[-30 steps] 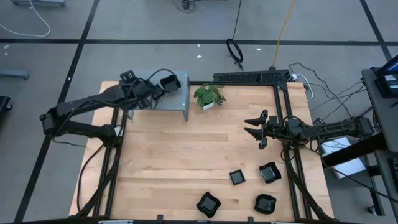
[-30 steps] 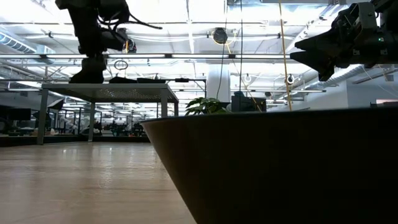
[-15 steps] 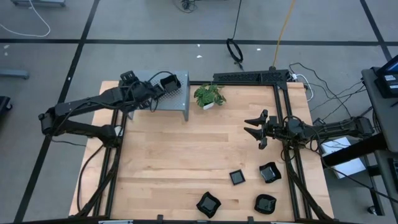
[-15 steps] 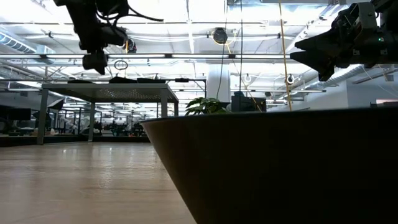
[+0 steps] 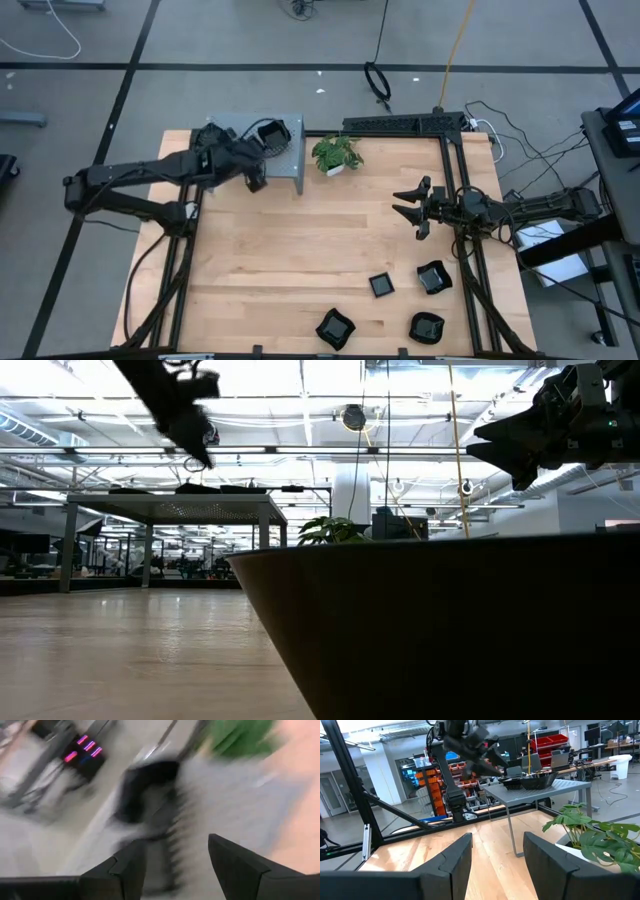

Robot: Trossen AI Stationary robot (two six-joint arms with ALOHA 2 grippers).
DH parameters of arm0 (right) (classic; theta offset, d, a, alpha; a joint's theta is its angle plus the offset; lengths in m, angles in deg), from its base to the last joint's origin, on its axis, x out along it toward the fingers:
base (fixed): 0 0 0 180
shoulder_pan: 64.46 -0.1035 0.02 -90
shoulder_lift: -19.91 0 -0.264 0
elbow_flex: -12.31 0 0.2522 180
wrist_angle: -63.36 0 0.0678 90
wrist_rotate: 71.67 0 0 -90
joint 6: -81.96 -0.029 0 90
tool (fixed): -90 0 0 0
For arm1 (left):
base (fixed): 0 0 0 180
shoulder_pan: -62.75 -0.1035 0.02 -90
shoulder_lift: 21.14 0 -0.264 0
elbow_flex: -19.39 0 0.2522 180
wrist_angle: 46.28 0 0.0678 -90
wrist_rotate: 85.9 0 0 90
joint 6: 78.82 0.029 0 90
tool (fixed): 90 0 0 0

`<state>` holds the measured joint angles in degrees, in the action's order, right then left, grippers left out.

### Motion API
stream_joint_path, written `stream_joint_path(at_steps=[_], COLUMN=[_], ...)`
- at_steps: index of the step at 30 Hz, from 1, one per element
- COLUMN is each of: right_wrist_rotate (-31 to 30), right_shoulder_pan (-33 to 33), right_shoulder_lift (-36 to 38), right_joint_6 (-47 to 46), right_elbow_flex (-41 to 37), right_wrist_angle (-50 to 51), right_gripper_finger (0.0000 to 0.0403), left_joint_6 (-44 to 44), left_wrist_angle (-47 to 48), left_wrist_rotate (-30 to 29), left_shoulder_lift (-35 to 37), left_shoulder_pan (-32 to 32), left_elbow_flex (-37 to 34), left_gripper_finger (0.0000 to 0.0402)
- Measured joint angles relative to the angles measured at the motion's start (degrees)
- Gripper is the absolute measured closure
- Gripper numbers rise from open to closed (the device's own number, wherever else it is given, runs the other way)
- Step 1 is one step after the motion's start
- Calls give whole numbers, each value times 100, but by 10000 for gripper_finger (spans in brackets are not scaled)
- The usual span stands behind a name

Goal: Pick & Place Mini shaped plates
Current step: Move the black square plate to the center of the table

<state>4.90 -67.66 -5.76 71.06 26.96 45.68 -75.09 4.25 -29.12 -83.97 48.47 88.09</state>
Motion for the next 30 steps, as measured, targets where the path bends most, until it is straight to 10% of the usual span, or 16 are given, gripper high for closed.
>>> stream_joint_path(at_steps=[6,30], right_wrist_rotate=[0,0], right_shoulder_pan=[-1,-2], right_shoulder_lift=[0,0], right_joint_6=[1,1], right_elbow_flex=[-2,-1], right_wrist_angle=[0,0], right_gripper_finger=[238,238], left_joint_6=[-345,-827], left_wrist_angle=[-1299,-5536], left_wrist_rotate=[779,773], left_shoulder_lift=[-59,0], left_shoulder_pan=[657,1909], left_elbow_flex=[0,0], left_gripper_finger=[188,188])
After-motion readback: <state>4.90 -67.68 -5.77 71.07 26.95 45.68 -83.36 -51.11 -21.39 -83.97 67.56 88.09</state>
